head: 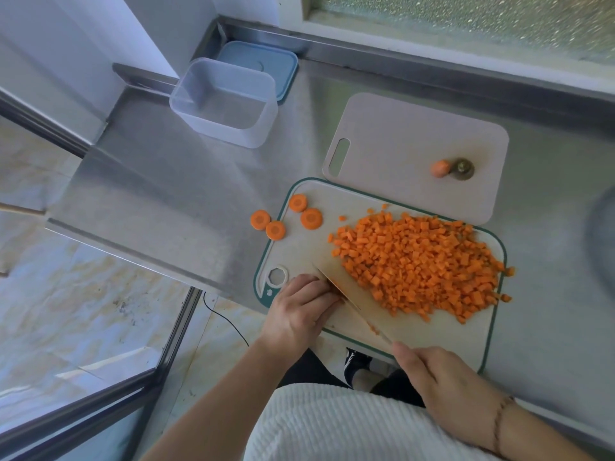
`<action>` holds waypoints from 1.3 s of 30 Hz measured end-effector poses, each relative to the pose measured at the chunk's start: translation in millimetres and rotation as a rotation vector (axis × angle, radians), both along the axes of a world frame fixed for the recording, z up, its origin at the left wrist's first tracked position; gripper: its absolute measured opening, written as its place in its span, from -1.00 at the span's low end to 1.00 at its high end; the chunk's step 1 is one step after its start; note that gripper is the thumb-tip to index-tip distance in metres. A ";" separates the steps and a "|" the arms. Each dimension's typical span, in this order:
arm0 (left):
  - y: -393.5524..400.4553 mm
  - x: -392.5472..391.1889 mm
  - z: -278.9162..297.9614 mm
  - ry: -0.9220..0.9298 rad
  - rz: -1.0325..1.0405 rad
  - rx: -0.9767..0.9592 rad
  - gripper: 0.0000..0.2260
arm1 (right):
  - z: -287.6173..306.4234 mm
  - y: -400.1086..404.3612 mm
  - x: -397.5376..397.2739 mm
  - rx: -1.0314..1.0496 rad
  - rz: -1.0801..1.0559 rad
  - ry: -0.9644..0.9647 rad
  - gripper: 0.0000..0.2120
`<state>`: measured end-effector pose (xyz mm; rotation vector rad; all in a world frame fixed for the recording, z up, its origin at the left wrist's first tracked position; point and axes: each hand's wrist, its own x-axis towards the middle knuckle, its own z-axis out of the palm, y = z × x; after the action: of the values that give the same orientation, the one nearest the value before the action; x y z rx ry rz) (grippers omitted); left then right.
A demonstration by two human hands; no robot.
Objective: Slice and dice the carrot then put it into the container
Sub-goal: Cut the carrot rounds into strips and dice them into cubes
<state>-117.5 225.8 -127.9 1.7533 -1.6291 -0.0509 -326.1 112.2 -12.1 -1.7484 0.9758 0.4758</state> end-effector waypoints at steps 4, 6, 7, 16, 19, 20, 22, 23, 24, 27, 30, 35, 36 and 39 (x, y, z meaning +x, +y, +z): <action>-1.8 2.2 1.2 0.000 -0.019 0.013 -0.93 | -9.6 -0.3 21.2 -0.041 0.019 -0.017 -0.46; -0.7 2.2 2.8 -0.019 -0.032 0.027 -0.93 | -13.0 -2.2 26.0 -0.051 0.029 -0.051 -0.45; 1.1 2.1 4.1 -0.035 -0.038 0.040 -0.92 | -13.3 -3.2 24.2 -0.045 0.025 -0.057 -0.44; 7.8 -4.5 8.1 -0.039 -0.013 0.046 -0.90 | 2.6 2.9 6.4 0.054 0.008 0.017 -0.47; 6.6 -3.7 11.9 0.006 -0.014 0.040 -0.90 | -8.0 4.0 25.9 0.003 0.019 -0.009 -0.45; 6.2 -3.6 13.6 0.011 -0.010 0.043 -0.89 | -10.2 3.8 30.0 -0.011 0.024 -0.018 -0.44; 5.7 -3.8 15.1 0.011 0.001 0.055 -0.87 | -10.1 2.1 32.2 -0.024 0.028 -0.028 -0.44; 5.6 -4.1 14.9 0.011 0.008 0.056 -0.86 | -7.9 1.1 29.6 -0.022 0.023 -0.035 -0.44; 5.7 -3.9 14.0 0.015 0.018 0.053 -0.86 | -5.6 0.7 24.6 -0.015 0.020 -0.043 -0.44; 7.2 -4.8 12.0 0.032 0.064 0.026 -0.83 | 2.0 2.1 7.9 0.022 0.025 -0.035 -0.45; 8.0 -5.2 12.4 0.045 0.080 0.007 -0.85 | 4.4 5.5 2.8 0.030 0.020 -0.013 -0.46; 5.1 -4.3 12.9 0.081 0.090 0.016 -0.92 | -4.1 13.3 15.8 -0.020 0.044 0.011 -0.46; 4.8 -4.1 13.8 0.087 0.090 0.016 -0.92 | -7.3 13.7 20.1 -0.043 0.046 -0.002 -0.45; 4.6 -4.1 16.6 0.077 0.082 0.039 -0.92 | -13.7 9.6 27.9 -0.062 0.016 -0.043 -0.42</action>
<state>-121.5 230.4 -111.3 1.8239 -1.5085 -0.1113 -298.2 121.8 -25.8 -1.8158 0.9552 0.4207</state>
